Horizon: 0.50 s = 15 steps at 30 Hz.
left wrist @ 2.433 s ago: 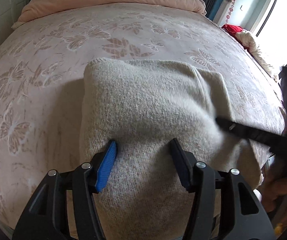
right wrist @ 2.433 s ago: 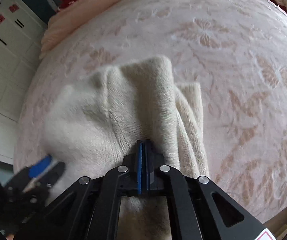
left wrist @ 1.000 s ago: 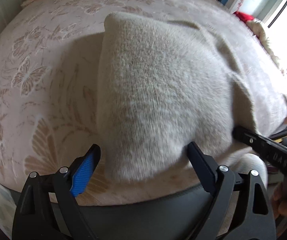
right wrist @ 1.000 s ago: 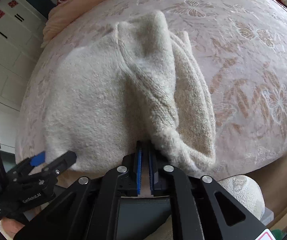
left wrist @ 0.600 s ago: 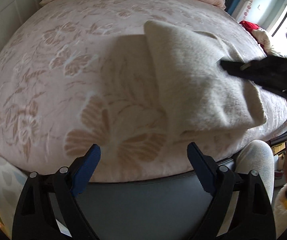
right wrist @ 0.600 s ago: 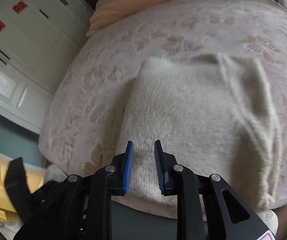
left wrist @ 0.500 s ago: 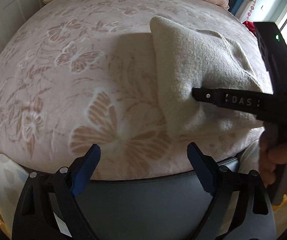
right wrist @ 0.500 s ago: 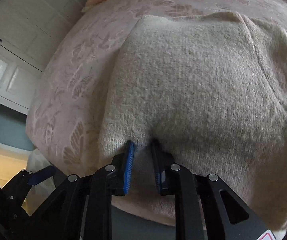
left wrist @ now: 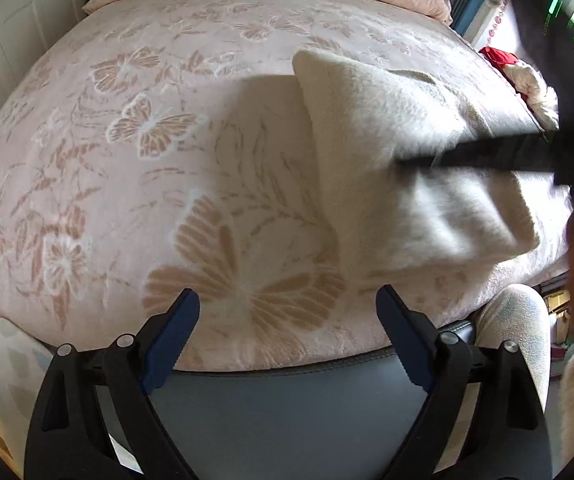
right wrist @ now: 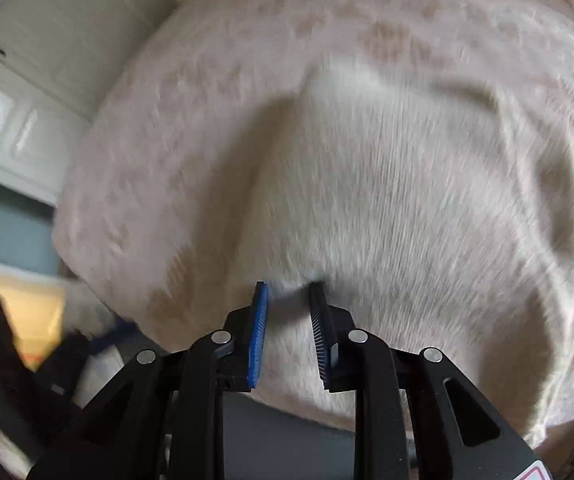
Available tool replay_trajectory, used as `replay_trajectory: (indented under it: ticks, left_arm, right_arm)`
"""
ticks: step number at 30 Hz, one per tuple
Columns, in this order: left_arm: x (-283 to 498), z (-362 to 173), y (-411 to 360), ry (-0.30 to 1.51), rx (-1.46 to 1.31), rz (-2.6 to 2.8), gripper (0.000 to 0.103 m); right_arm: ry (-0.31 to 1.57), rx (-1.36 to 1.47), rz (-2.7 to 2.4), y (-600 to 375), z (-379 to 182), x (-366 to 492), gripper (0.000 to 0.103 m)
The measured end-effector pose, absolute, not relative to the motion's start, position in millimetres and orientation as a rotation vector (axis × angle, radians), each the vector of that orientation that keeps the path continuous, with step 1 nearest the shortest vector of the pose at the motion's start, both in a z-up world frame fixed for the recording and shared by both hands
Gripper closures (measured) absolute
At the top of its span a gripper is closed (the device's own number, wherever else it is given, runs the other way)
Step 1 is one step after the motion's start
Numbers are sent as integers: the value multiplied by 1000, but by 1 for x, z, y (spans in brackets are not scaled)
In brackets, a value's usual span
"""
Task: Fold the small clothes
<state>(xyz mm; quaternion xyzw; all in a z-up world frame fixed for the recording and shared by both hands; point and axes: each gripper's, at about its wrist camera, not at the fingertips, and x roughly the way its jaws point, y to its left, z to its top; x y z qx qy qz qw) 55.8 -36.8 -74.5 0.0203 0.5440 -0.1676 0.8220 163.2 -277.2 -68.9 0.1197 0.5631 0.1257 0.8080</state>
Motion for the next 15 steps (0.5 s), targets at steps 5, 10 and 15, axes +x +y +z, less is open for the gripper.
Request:
replay_trajectory:
  ticks: [5,10,15]
  left_arm:
    - [62,-75,-35,1171,7,-347,15]
    - [63,-64,-44,1142,31,-357,15]
    - [66,-60,-56,1130,48,-378,15]
  right_arm:
    - [1207,292,116,-304,-88,218,82]
    - [1239,393,94,-325,-133,237,86]
    - [1081,468,77,-356,-90,175,78]
